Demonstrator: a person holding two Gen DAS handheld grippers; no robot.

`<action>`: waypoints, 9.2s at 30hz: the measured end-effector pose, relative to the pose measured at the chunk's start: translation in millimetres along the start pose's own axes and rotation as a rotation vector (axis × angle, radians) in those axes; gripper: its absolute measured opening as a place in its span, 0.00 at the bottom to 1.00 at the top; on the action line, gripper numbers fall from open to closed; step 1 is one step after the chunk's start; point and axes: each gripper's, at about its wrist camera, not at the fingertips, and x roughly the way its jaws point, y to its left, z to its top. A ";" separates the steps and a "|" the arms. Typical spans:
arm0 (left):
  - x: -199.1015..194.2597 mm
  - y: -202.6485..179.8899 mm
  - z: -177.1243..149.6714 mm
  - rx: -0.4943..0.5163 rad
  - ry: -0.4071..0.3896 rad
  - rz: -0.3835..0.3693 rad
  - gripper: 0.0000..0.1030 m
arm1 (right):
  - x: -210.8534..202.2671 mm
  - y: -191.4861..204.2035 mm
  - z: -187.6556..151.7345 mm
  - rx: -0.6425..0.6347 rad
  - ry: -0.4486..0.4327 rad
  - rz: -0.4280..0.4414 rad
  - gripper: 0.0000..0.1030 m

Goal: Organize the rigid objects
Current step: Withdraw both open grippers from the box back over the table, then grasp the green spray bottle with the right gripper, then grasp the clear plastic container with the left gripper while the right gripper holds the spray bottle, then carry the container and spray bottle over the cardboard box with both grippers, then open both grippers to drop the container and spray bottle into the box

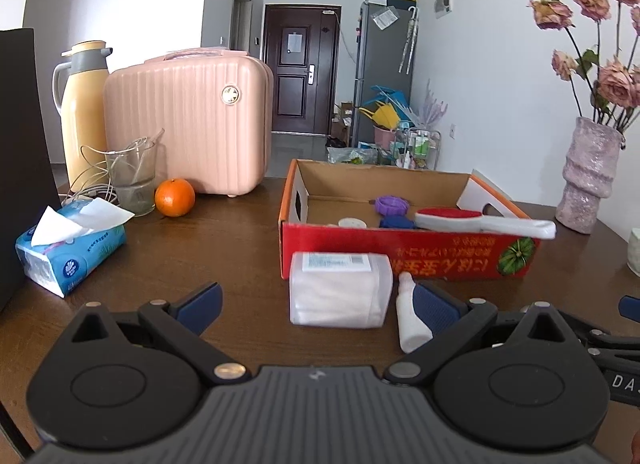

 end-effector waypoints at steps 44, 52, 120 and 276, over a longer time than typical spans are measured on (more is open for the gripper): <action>-2.1 -9.4 -19.7 0.027 0.104 -0.059 1.00 | 60.8 -10.2 -19.3 0.000 0.296 -0.034 0.58; 0.0 -10.4 -21.1 0.031 0.115 -0.060 1.00 | 51.9 -10.8 -20.5 0.005 0.282 -0.018 0.30; 121.8 -23.4 9.9 0.010 0.163 0.080 0.99 | 24.1 -42.3 -3.7 0.137 0.111 0.004 0.29; 192.1 -21.3 113.8 -0.086 -0.008 0.034 1.00 | 183.7 28.4 105.4 0.076 -0.023 -0.012 1.00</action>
